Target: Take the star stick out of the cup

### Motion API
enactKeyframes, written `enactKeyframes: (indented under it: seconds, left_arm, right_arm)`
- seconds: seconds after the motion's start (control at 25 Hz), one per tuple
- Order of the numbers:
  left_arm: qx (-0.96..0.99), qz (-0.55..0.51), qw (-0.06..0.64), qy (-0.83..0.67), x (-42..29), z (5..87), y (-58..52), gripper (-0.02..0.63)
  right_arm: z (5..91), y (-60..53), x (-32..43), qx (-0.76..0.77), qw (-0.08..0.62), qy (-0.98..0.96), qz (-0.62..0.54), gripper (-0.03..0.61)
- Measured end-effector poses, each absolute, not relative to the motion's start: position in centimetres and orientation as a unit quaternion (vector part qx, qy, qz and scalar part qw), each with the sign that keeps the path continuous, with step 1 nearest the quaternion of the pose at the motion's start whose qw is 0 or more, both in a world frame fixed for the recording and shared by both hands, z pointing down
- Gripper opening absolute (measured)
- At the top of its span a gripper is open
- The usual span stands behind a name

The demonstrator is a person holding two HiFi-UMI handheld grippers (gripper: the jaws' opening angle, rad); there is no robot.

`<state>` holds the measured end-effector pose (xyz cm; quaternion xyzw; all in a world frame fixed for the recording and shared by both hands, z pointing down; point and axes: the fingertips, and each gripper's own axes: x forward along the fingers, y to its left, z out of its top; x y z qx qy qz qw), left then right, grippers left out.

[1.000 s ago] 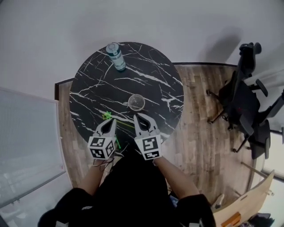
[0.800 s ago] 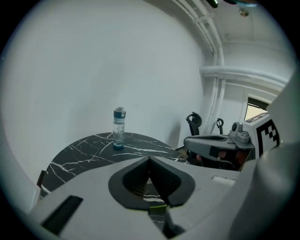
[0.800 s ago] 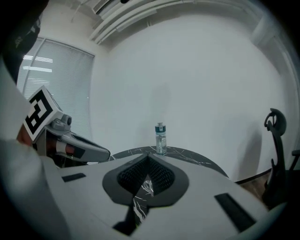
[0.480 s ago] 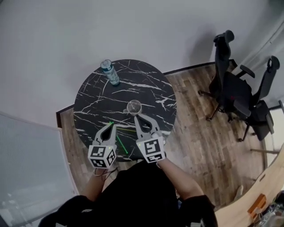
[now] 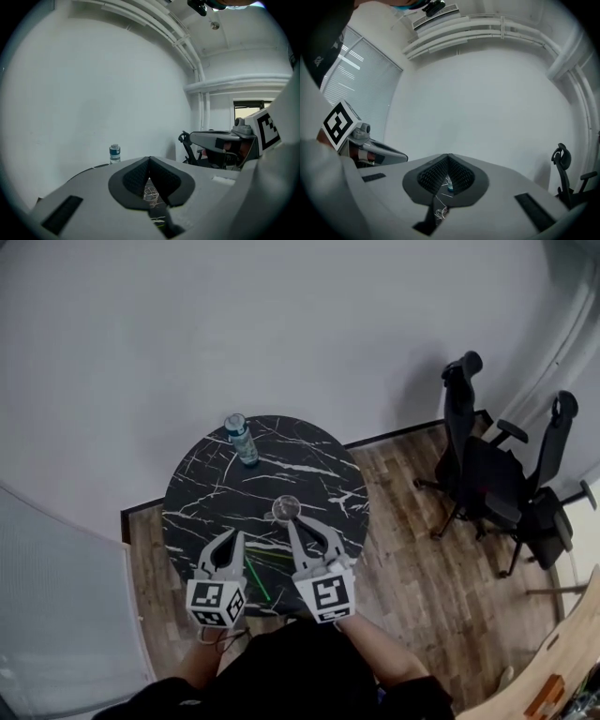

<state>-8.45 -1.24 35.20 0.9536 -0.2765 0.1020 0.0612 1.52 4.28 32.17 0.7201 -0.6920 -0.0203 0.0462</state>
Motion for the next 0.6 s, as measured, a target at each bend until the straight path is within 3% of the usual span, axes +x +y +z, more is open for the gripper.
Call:
enactKeyframes:
  seconds: [0.6]
  left_arm:
    - [0.933,0.048,0.046,-0.353,-9.3,30.1,-0.6,0.0]
  right_arm:
    - [26.2,4.8,1.7,0.676,0.049,-0.732,-0.074,-0.005]
